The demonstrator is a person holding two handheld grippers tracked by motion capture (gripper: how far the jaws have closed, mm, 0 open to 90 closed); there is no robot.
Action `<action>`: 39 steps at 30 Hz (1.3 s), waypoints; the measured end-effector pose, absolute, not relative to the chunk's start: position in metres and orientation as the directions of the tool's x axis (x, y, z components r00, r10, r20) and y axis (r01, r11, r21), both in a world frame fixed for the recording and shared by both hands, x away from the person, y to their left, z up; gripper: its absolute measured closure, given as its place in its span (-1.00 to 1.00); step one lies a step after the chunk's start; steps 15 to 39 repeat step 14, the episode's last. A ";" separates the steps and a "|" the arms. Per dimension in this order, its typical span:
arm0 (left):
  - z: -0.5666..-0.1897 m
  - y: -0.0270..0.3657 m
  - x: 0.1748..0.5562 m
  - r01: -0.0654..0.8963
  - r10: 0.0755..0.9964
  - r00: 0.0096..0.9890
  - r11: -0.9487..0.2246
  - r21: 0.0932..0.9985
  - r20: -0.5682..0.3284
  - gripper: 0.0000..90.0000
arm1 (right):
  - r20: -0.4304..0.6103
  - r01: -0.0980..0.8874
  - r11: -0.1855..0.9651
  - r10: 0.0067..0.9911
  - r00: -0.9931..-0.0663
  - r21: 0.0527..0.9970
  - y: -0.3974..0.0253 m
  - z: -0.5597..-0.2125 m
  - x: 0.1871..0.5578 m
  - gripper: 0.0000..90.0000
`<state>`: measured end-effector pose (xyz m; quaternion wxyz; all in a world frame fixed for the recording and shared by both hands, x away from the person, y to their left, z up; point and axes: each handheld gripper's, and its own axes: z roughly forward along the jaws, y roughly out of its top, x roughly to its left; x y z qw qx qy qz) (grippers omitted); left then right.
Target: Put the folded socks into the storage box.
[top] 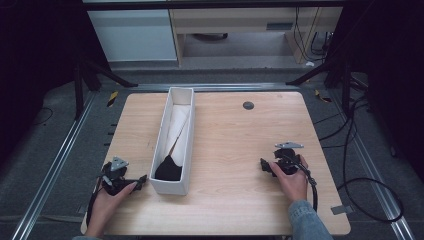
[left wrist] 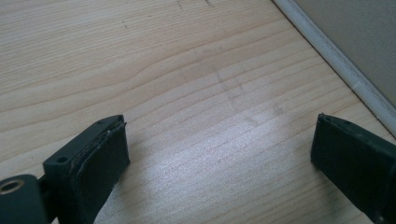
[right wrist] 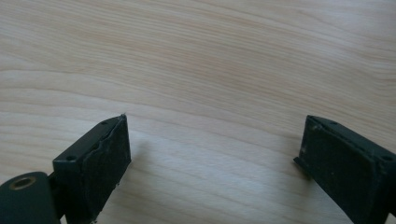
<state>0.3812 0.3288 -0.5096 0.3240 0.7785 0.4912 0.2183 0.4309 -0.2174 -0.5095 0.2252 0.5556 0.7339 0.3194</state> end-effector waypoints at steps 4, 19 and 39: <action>-0.510 0.329 0.382 0.623 0.904 0.426 -0.310 0.718 0.020 -0.93 | 0.002 0.665 0.129 0.981 -0.193 0.735 -0.229 -0.514 0.430 -0.89; -0.510 0.329 0.394 0.628 0.903 0.429 -0.314 0.712 0.019 -1.00 | 0.010 0.688 0.024 0.999 -0.045 0.726 -0.246 -0.514 0.424 -0.98; -0.510 0.329 0.394 0.628 0.903 0.429 -0.314 0.712 0.019 -1.00 | 0.010 0.688 0.024 0.999 -0.045 0.726 -0.246 -0.514 0.424 -0.98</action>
